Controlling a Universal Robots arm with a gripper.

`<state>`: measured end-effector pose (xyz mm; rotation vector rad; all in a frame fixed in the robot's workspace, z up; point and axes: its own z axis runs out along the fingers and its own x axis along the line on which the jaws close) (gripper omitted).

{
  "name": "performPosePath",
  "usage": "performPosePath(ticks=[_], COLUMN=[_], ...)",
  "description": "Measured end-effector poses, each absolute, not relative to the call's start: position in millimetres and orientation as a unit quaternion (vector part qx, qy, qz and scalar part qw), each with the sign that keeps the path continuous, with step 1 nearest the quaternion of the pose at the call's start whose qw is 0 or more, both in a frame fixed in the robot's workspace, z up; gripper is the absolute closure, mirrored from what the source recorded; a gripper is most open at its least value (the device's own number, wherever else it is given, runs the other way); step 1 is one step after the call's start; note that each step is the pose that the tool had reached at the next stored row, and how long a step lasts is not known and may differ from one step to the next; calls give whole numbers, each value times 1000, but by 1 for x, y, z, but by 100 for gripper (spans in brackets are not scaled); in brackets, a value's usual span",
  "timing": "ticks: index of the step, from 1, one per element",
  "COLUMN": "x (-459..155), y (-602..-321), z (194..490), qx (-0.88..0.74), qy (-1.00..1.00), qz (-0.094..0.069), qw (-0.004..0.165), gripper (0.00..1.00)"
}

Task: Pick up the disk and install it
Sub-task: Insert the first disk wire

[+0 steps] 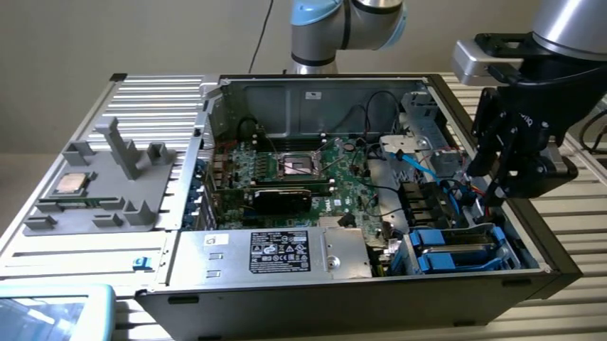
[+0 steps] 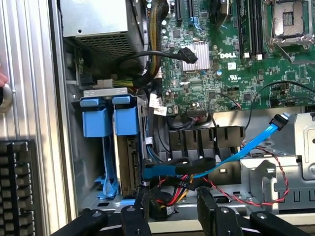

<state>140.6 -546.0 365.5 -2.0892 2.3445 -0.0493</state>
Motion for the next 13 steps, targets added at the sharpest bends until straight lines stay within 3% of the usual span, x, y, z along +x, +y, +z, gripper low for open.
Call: performPosePath(ticks=[13], x=[129], y=[-545], z=[359], qx=[-632], qy=[775], qz=[-16], qw=[0], gripper=[48])
